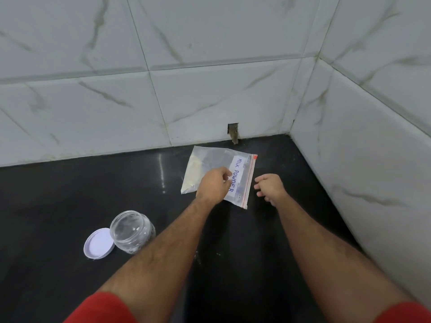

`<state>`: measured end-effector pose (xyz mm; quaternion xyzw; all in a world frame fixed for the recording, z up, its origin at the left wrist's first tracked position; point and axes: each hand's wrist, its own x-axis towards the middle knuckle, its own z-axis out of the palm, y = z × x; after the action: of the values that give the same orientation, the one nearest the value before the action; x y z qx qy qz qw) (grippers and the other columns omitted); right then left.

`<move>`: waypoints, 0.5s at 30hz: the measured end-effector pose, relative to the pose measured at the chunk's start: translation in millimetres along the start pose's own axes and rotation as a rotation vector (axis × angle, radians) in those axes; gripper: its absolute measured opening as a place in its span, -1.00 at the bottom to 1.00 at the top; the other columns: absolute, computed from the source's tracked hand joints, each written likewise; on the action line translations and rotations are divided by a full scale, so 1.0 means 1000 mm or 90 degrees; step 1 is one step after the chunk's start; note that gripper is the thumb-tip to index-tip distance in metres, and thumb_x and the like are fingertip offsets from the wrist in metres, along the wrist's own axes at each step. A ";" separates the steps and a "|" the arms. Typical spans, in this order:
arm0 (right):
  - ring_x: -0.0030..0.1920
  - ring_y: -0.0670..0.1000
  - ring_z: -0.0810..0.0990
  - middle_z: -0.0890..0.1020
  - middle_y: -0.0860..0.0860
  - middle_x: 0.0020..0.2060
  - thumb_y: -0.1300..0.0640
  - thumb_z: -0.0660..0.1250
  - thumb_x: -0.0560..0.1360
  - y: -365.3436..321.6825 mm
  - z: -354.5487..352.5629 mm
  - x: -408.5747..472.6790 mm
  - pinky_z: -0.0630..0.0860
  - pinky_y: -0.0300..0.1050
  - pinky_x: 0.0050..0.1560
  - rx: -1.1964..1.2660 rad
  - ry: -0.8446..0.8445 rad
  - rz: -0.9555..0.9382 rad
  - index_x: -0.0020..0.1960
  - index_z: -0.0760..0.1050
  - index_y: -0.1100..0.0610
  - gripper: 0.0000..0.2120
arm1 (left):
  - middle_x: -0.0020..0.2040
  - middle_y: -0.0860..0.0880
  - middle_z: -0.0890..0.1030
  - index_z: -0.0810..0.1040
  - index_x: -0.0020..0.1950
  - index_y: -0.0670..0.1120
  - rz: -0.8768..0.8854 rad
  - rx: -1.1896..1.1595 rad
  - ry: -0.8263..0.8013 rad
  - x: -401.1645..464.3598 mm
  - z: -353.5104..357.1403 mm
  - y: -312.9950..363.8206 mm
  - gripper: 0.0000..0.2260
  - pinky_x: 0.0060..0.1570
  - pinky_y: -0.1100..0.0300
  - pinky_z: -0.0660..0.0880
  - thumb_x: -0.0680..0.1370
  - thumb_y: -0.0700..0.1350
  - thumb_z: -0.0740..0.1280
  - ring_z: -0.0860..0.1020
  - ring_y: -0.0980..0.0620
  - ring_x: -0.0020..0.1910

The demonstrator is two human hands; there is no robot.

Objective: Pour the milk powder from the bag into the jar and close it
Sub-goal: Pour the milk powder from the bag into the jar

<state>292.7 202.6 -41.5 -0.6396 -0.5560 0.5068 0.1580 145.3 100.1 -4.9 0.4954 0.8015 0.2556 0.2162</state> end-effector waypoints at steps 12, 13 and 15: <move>-0.30 -0.21 0.36 0.55 -0.11 -0.02 0.33 0.14 0.61 -0.035 -0.005 0.013 0.34 -0.33 -0.25 -0.008 -0.108 -0.196 0.33 0.57 0.10 -0.61 | 0.16 -0.01 0.64 0.48 0.33 0.01 -0.072 0.070 -0.002 0.027 0.011 0.025 -0.43 0.08 0.10 0.56 0.42 0.25 0.45 0.61 0.00 0.09; -0.29 -0.22 0.37 0.54 -0.10 0.08 0.33 0.14 0.62 -0.039 -0.005 0.013 0.35 -0.35 -0.21 -0.010 -0.119 -0.212 0.34 0.56 0.10 -0.61 | 0.17 -0.02 0.63 0.45 0.34 0.00 -0.070 0.083 0.007 0.028 0.010 0.029 -0.40 0.06 0.10 0.55 0.42 0.26 0.45 0.61 -0.02 0.10; -0.32 -0.23 0.36 0.56 -0.08 0.13 0.33 0.14 0.62 -0.045 -0.004 0.012 0.32 -0.39 -0.33 -0.007 -0.133 -0.232 0.34 0.57 0.08 -0.60 | 0.17 -0.04 0.62 0.43 0.34 -0.03 -0.066 0.107 0.031 0.029 0.009 0.035 -0.47 0.01 0.13 0.52 0.48 0.21 0.42 0.61 -0.04 0.10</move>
<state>270.1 229.1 -10.9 -0.4735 -0.6785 0.5303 0.1850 162.5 141.3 6.8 0.4636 0.8497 0.1879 0.1670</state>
